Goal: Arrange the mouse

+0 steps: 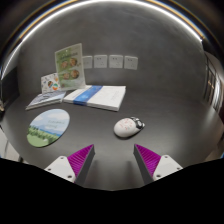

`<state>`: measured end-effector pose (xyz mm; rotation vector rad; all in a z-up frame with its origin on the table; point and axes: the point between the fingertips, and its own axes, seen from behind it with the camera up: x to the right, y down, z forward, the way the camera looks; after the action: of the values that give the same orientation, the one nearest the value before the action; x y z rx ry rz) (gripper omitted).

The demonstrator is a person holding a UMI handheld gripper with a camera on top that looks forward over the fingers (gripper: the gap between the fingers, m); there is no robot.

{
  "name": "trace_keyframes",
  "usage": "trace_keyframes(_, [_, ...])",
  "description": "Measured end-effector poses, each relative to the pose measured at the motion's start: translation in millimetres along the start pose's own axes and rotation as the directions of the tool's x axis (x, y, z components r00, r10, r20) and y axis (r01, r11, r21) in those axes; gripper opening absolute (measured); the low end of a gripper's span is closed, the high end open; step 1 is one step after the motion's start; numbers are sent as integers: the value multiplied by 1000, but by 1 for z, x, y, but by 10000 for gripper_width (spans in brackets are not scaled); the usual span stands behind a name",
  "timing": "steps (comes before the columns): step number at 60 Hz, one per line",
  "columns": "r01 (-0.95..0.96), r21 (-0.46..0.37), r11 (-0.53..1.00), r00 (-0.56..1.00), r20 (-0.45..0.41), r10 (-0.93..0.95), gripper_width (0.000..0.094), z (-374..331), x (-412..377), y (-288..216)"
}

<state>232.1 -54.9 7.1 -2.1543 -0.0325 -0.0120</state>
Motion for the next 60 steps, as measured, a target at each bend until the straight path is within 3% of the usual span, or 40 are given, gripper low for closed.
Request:
trace_keyframes(7, [-18,-33,999,999,32,19,829,39,25,-1])
trace_keyframes(9, [-21,-33,999,998,55,23,899,48,27,-4])
trace_keyframes(10, [-23,-23,999,998,62,24,832,52,28,-9])
trace_keyframes(14, [-7,-28,1000,996,90,10,812,68,33,-18])
trace_keyframes(27, [32,-60,998,991,130,-24,829,110,27,-46])
trace_keyframes(34, [20,-69,997,994,112,-12,835,125,23,-58])
trace_keyframes(37, [12,-63,998,996,94,-6,721,129,24,-60])
trace_keyframes(39, [-3,-56,998,996,86,7,558,130,23,-61])
trace_keyframes(43, [-15,-58,998,997,74,20,543,131,23,-61])
trace_keyframes(44, [-25,-61,998,997,71,29,484,130,24,-61])
trace_keyframes(45, [-35,-62,997,997,70,40,531,131,24,-61])
trace_keyframes(46, [-42,-61,997,997,68,46,454,131,24,-62])
trace_keyframes(53, [-26,-53,998,1000,4,26,406,123,24,-63])
trace_keyframes(60, [-24,34,999,999,25,23,406,89,-37,-97])
